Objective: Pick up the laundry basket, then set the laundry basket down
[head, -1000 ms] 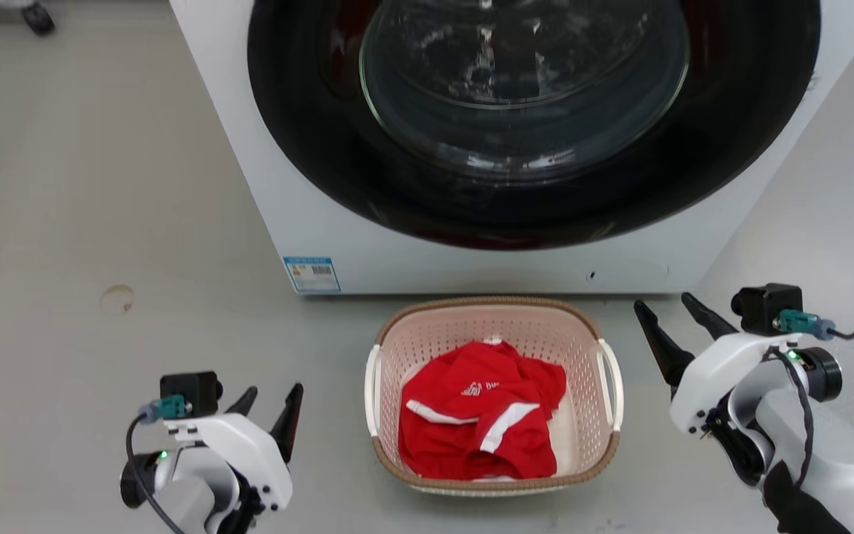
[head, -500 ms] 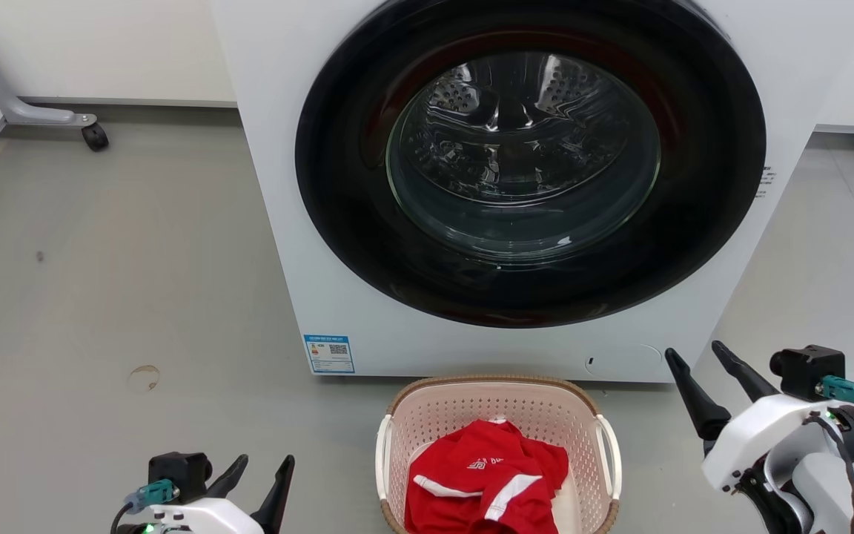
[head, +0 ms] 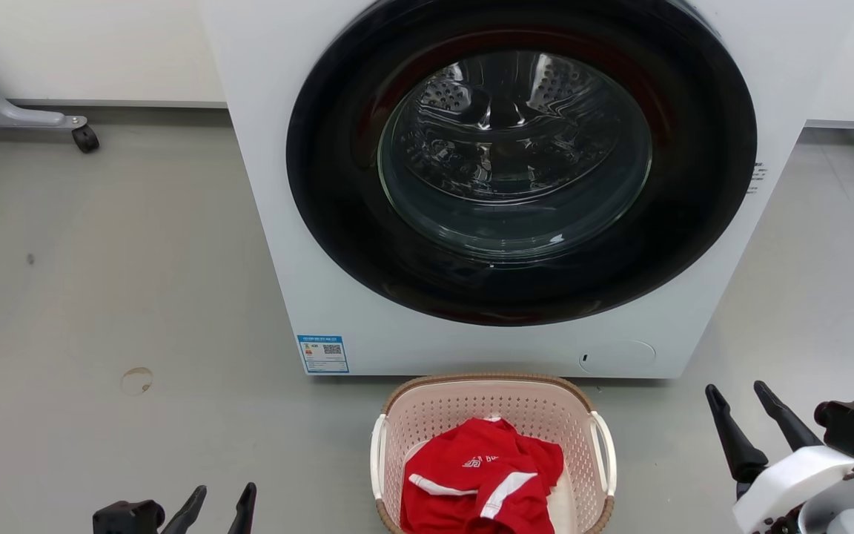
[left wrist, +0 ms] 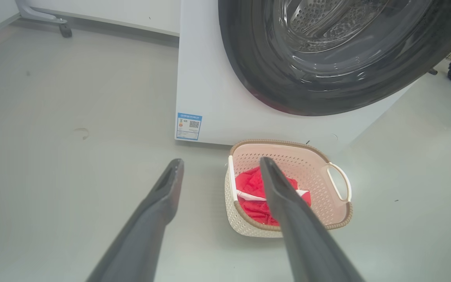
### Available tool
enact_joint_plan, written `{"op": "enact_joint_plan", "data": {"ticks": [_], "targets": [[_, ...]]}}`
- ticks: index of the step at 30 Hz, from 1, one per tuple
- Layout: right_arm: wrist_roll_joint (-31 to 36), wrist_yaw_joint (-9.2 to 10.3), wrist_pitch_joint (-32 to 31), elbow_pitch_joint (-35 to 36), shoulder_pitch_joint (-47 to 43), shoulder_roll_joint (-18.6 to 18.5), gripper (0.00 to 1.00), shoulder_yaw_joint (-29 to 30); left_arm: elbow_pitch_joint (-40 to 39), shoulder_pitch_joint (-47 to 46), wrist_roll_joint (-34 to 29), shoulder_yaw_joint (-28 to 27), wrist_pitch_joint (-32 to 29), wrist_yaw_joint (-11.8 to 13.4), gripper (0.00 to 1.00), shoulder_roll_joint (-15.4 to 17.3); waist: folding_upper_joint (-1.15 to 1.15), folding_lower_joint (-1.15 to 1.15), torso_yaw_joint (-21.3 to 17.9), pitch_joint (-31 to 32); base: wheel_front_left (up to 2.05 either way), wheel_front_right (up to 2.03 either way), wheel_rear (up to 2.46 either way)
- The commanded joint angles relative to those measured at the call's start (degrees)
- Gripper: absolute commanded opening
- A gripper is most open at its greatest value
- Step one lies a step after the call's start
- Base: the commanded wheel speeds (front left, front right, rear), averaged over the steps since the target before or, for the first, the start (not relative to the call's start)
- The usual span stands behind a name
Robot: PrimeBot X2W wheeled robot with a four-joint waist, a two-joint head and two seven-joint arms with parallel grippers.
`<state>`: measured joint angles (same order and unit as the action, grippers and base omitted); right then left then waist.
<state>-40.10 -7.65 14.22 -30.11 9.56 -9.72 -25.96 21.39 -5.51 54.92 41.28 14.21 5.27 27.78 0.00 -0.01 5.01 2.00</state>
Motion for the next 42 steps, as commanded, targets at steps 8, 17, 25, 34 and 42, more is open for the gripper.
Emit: {"op": "enact_joint_plan", "data": {"ticks": [8,17,25,34,42], "targets": [[2.8,0.16,0.5,3.8,-1.6,0.0,1.0,1.9,-8.5,0.1,-0.3,-2.8,-1.2,3.9,1.0,4.8,0.0,0.01,0.6,-0.6,0.0,0.0,0.0],[3.6,0.16,-0.2,4.7,-2.0,0.5,1.0,2.6,-11.6,0.5,-0.5,-2.7,-2.9,5.8,1.0,6.3,0.0,0.01,0.8,-0.3,0.0,0.0,0.0],[3.9,0.16,-0.7,4.6,-2.3,0.7,1.0,3.1,-12.9,-0.3,1.0,-2.3,-7.2,5.8,1.0,7.6,0.0,0.01,1.2,0.1,0.0,0.0,0.0],[4.2,0.16,-1.0,4.7,-2.2,0.7,1.0,3.2,-15.3,-0.9,1.1,-2.5,-8.8,6.9,1.0,8.8,0.0,0.01,1.2,0.4,0.0,0.0,0.0],[4.3,0.16,-1.1,4.7,-2.3,0.8,1.0,3.2,-16.4,-1.4,0.4,-2.2,-9.3,7.4,1.0,9.3,0.0,0.01,1.0,0.3,0.0,0.0,0.0]]}}
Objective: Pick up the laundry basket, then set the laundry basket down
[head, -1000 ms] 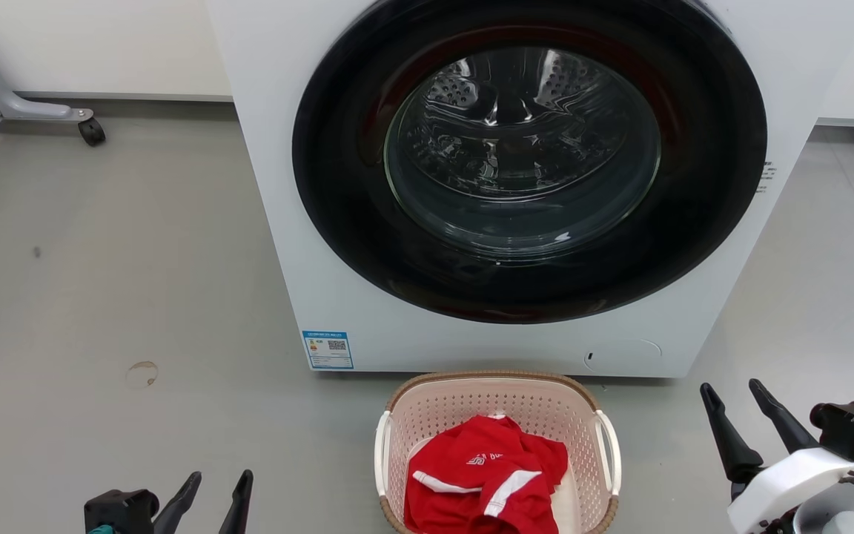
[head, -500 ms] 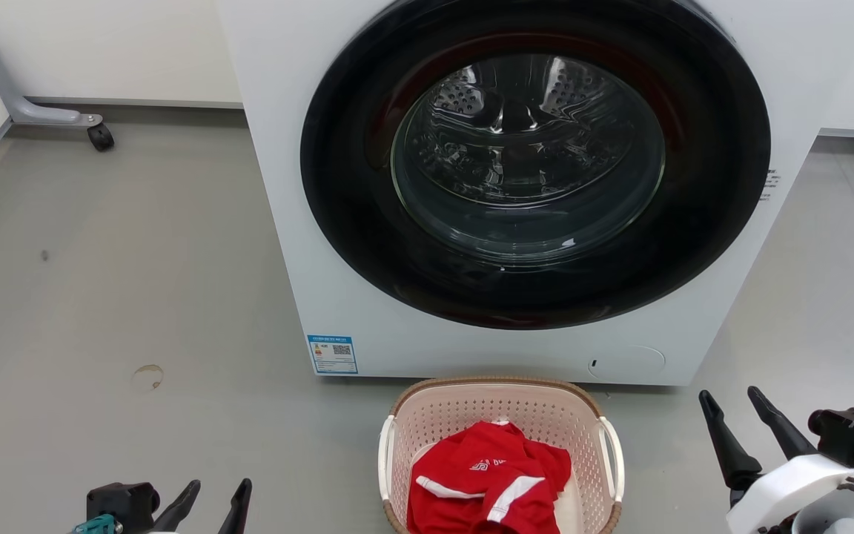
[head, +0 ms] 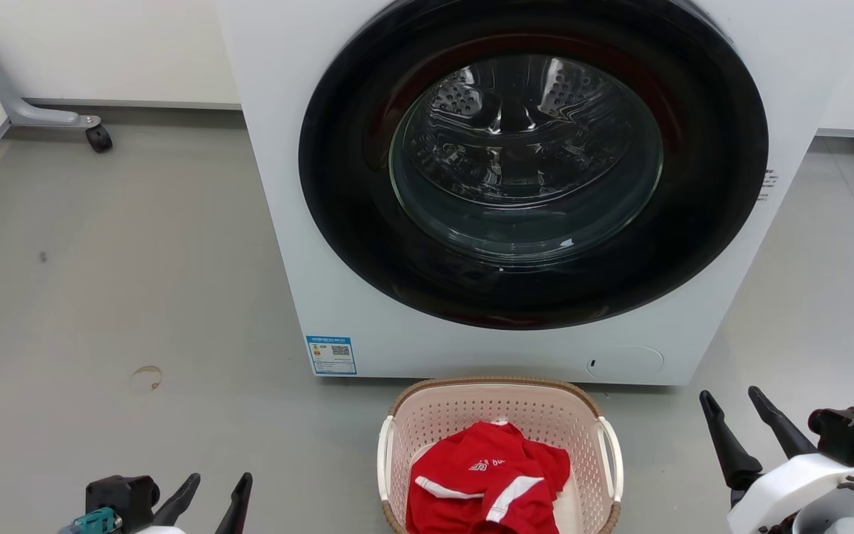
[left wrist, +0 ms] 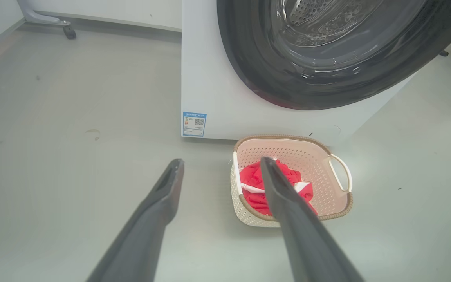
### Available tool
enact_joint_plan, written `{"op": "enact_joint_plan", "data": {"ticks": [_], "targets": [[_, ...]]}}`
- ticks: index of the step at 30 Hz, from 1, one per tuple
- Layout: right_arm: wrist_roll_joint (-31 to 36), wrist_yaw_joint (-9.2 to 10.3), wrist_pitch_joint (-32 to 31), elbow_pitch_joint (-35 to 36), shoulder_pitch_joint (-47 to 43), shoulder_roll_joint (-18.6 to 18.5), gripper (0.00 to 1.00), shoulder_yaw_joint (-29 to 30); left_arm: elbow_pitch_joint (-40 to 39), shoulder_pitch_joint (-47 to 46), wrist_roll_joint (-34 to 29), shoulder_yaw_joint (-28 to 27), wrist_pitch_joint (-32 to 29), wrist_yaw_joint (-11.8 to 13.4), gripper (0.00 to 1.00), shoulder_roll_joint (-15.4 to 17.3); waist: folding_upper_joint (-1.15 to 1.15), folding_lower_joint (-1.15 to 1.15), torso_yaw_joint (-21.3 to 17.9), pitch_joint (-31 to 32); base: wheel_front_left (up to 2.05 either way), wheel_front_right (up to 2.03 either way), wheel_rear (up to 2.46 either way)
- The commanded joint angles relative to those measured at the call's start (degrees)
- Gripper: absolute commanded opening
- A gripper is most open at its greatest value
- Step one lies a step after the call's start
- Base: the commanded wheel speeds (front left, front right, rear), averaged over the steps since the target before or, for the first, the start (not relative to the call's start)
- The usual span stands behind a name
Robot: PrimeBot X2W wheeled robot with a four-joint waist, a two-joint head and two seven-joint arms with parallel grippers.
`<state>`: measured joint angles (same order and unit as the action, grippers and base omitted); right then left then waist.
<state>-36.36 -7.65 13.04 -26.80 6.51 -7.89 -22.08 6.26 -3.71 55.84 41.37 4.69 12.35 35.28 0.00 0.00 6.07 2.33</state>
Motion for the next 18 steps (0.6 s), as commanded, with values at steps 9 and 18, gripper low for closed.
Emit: {"op": "enact_joint_plan", "data": {"ticks": [9,18], "targets": [[0.8,0.16,0.1,1.3,0.8,-1.1,1.0,-0.6,-1.8,-3.3,-0.6,-2.1,0.1,0.8,1.0,1.7,0.0,0.0,-0.1,0.0,0.0,0.0,0.0],[1.1,0.16,0.0,1.4,0.8,-1.0,1.0,-0.5,-1.8,-3.4,-0.4,-2.1,0.1,0.9,1.0,1.7,0.0,0.0,0.0,0.0,0.0,0.0,0.0]]}}
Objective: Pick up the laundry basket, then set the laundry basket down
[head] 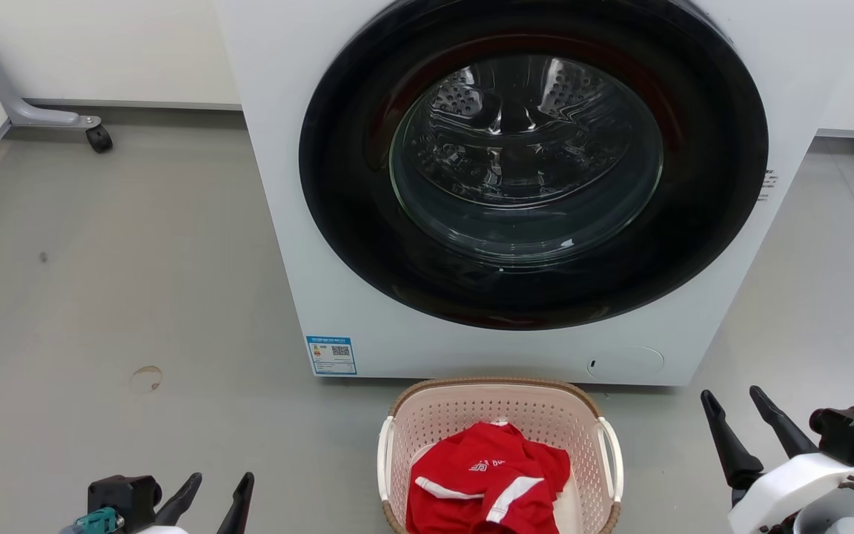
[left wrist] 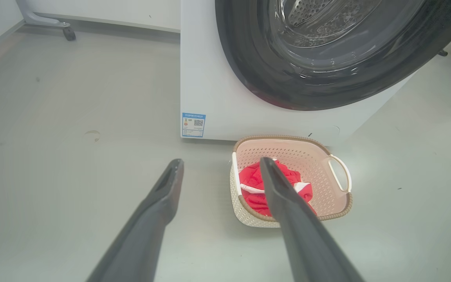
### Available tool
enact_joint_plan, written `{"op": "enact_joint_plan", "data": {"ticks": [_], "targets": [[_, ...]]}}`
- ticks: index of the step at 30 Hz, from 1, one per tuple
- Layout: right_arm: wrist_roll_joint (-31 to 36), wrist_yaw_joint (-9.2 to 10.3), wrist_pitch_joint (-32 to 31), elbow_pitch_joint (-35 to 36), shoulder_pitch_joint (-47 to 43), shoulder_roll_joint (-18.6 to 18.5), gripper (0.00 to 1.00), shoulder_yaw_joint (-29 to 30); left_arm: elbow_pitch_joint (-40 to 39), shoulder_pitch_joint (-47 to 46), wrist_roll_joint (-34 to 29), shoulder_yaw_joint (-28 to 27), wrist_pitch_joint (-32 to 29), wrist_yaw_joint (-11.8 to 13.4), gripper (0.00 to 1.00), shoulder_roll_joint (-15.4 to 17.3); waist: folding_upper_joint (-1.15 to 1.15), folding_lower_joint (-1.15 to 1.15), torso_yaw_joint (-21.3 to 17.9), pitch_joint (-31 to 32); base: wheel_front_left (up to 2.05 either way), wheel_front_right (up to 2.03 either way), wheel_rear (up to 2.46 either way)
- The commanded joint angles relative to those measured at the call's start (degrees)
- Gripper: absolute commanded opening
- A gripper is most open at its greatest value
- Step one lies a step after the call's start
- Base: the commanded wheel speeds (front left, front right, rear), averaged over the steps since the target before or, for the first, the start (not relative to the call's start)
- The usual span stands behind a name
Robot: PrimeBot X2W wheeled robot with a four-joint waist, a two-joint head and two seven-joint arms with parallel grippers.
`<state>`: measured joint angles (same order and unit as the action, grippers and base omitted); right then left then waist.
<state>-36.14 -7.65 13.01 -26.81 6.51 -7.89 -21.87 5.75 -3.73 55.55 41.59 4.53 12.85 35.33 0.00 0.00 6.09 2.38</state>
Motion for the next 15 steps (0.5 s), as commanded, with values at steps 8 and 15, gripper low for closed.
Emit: {"op": "enact_joint_plan", "data": {"ticks": [8,15], "targets": [[0.9,0.16,-0.1,1.5,0.7,-1.0,1.0,-0.6,-1.3,-3.4,0.0,-2.2,0.2,0.3,1.0,1.8,0.0,0.0,0.1,0.0,0.0,0.0,0.0],[0.9,0.16,-0.1,1.6,0.7,-1.0,1.0,-0.6,-1.5,-3.5,-0.1,-2.1,0.2,0.3,1.0,2.0,0.0,0.0,0.2,0.0,0.0,0.0,0.0]]}}
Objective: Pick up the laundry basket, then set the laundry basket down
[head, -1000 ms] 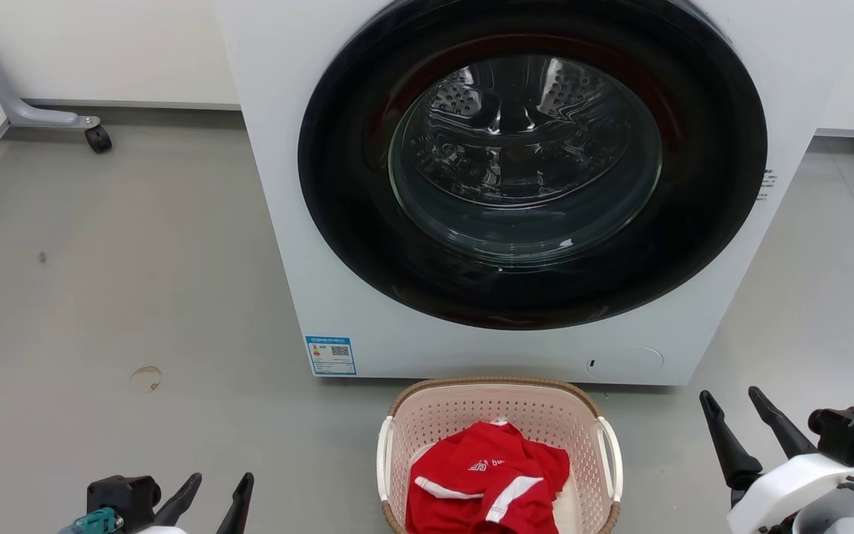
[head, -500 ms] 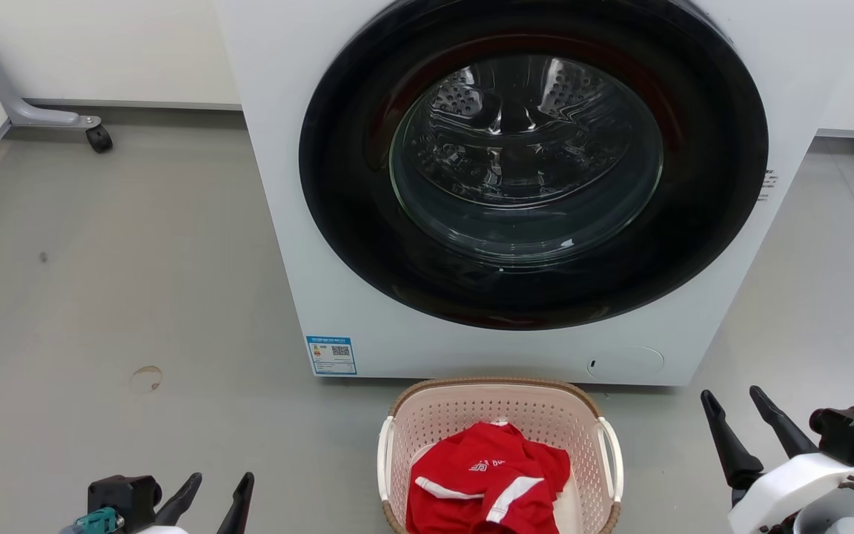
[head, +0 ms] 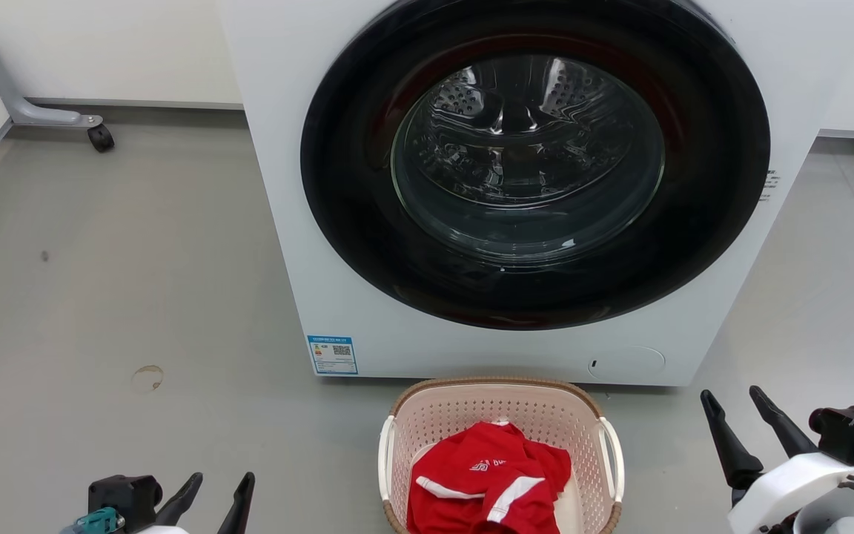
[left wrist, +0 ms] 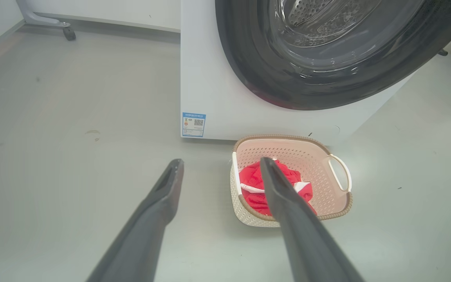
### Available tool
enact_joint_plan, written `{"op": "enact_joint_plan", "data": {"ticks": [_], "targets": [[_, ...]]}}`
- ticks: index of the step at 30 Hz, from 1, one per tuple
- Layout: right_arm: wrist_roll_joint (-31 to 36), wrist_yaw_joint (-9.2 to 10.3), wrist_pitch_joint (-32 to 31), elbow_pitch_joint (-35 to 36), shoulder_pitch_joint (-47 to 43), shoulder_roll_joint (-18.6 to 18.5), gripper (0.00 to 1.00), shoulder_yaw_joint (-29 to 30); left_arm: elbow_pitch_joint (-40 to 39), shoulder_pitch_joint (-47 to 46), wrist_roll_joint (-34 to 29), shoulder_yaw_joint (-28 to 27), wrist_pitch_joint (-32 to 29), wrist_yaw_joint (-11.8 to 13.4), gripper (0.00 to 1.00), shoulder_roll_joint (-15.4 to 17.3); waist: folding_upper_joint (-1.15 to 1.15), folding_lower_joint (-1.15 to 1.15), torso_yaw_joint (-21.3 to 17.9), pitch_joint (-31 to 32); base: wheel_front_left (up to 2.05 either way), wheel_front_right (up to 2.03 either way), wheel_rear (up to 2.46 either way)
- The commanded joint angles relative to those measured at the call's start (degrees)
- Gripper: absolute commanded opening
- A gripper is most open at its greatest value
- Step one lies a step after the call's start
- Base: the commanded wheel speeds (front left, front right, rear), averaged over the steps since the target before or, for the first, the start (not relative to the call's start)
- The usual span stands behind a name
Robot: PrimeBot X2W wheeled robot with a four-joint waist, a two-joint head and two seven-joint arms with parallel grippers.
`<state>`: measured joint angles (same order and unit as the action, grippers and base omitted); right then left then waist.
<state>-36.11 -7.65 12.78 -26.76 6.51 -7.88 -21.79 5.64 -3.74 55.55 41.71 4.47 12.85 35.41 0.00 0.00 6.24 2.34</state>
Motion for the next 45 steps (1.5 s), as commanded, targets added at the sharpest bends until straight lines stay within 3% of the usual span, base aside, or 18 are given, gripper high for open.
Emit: {"op": "enact_joint_plan", "data": {"ticks": [1,24,37,38,45], "targets": [[0.9,0.16,0.1,1.6,0.7,-1.0,1.0,-0.7,-1.4,-3.6,-0.1,-2.2,0.2,0.3,1.0,1.9,0.0,0.0,0.0,0.0,0.0,0.0,0.0],[1.3,0.16,-0.2,2.1,0.4,-1.1,1.0,-0.5,-1.7,-3.7,-0.1,-2.3,0.9,0.4,1.0,2.1,0.0,0.0,0.2,-0.3,0.0,0.0,0.0],[1.5,0.16,-0.4,2.3,0.4,-1.0,1.0,-0.3,-1.6,-4.5,-1.9,-0.8,0.9,-0.8,1.0,3.0,0.0,0.0,0.2,-0.4,0.0,0.0,0.0],[1.2,0.0,-0.4,0.9,0.0,0.0,0.0,0.3,-0.6,-0.8,-1.5,1.6,0.5,-0.6,0.0,0.9,0.0,0.0,0.2,-0.4,0.0,0.0,0.0],[0.8,-0.03,-0.5,-2.2,-3.7,3.6,0.0,-0.5,2.6,2.5,-1.3,3.8,0.5,-0.7,0.0,-4.0,0.0,0.0,0.2,-0.5,0.0,0.0,0.0]]}}
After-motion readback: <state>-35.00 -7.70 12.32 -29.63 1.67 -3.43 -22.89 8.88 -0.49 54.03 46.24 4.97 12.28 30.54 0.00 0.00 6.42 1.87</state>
